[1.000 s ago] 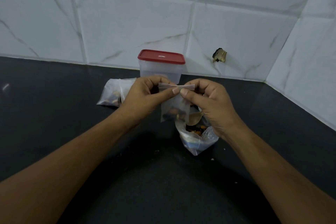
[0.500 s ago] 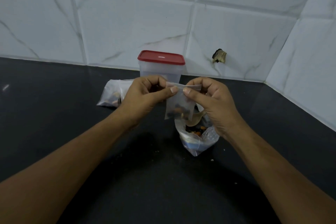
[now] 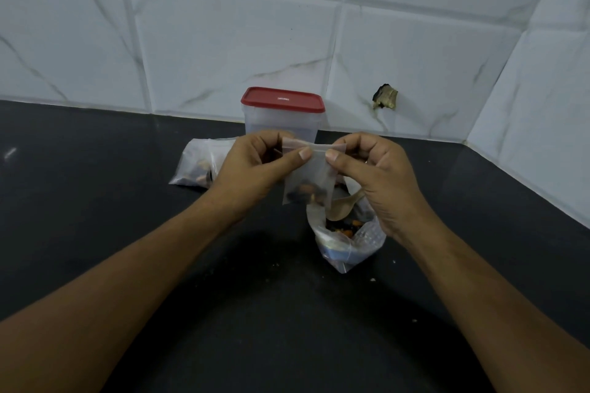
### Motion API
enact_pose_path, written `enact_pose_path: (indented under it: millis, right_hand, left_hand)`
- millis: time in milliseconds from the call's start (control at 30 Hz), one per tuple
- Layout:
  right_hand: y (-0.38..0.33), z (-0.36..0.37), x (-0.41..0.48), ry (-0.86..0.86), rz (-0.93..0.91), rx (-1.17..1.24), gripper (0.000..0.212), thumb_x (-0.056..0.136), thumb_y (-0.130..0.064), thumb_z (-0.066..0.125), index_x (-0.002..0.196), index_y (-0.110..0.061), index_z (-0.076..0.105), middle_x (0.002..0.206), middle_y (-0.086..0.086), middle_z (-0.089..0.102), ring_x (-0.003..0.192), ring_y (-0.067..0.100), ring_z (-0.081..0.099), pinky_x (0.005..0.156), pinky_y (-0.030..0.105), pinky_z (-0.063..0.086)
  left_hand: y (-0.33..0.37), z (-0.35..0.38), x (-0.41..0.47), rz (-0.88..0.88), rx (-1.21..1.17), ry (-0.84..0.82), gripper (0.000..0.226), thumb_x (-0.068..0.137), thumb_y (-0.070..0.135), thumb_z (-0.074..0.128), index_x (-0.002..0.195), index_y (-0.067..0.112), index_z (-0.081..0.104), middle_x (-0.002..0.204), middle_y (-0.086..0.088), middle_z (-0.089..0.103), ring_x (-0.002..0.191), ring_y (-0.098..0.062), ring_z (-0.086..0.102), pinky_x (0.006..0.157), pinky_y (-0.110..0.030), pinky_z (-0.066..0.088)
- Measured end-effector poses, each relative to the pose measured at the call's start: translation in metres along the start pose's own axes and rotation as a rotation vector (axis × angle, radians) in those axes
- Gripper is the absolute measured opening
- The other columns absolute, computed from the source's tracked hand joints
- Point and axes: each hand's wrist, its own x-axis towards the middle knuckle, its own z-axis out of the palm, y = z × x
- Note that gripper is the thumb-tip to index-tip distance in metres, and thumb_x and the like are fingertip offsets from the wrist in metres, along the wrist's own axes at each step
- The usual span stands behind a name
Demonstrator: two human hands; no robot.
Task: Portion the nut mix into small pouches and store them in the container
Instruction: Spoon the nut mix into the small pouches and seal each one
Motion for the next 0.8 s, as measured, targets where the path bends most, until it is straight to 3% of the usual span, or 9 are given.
enact_pose_path:
  millis: [167, 300, 400, 600, 700, 800]
  right_hand:
    - [0.001, 0.001, 0.0, -0.044, -0.019, -0.025, 0.009, 0.093, -0.007, 0.073, 0.093, -0.016, 0.073, 0.086, 0.002, 0.074, 0.083, 0.017, 0.069, 0.084, 0.037, 0.06]
    - [0.001, 0.003, -0.001, -0.105, -0.019, -0.009, 0.009, 0.093, -0.006, 0.073, 0.099, -0.013, 0.073, 0.09, 0.001, 0.073, 0.083, 0.012, 0.068, 0.081, 0.029, 0.058]
    - [0.001, 0.003, 0.0, -0.067, -0.029, -0.028, 0.012, 0.094, -0.005, 0.072, 0.092, -0.017, 0.072, 0.088, 0.001, 0.071, 0.084, 0.014, 0.066, 0.082, 0.035, 0.059]
    - [-0.003, -0.007, 0.003, -0.011, -0.021, -0.048, 0.007, 0.095, -0.004, 0.07, 0.095, -0.011, 0.069, 0.087, 0.003, 0.07, 0.082, 0.011, 0.067, 0.075, 0.023, 0.057]
    - [-0.001, -0.008, 0.002, -0.049, -0.093, -0.239, 0.015, 0.092, -0.014, 0.077, 0.105, -0.016, 0.07, 0.101, 0.0, 0.073, 0.096, 0.016, 0.07, 0.082, 0.03, 0.059]
    - [-0.004, -0.005, 0.0, -0.099, -0.146, -0.286, 0.014, 0.092, -0.014, 0.077, 0.105, -0.017, 0.073, 0.099, -0.004, 0.073, 0.094, 0.011, 0.069, 0.08, 0.024, 0.054]
  left_hand:
    - [0.001, 0.0, 0.0, -0.001, -0.019, -0.019, 0.027, 0.084, 0.021, 0.074, 0.104, 0.003, 0.074, 0.101, -0.009, 0.077, 0.1, -0.02, 0.073, 0.086, -0.031, 0.059]
    - [0.001, -0.001, 0.001, 0.018, -0.034, -0.025, 0.03, 0.084, 0.022, 0.073, 0.102, -0.001, 0.072, 0.099, -0.013, 0.075, 0.096, -0.021, 0.072, 0.084, -0.028, 0.058]
    - [0.0, 0.0, 0.001, 0.018, -0.027, -0.034, 0.031, 0.084, 0.022, 0.074, 0.105, -0.001, 0.073, 0.101, -0.012, 0.076, 0.099, -0.022, 0.073, 0.088, -0.032, 0.06]
    - [0.0, -0.006, 0.005, 0.006, -0.051, 0.06, 0.006, 0.087, 0.013, 0.075, 0.09, 0.008, 0.073, 0.091, -0.004, 0.076, 0.08, -0.009, 0.069, 0.066, -0.017, 0.054]
    - [0.003, -0.004, 0.002, 0.052, -0.018, 0.026, 0.002, 0.088, 0.01, 0.075, 0.089, 0.008, 0.074, 0.089, -0.003, 0.077, 0.084, -0.011, 0.073, 0.072, -0.022, 0.057]
    - [0.008, 0.0, -0.001, 0.117, 0.072, -0.027, 0.003, 0.089, 0.011, 0.076, 0.09, 0.008, 0.076, 0.091, -0.004, 0.078, 0.089, -0.02, 0.074, 0.08, -0.035, 0.061]
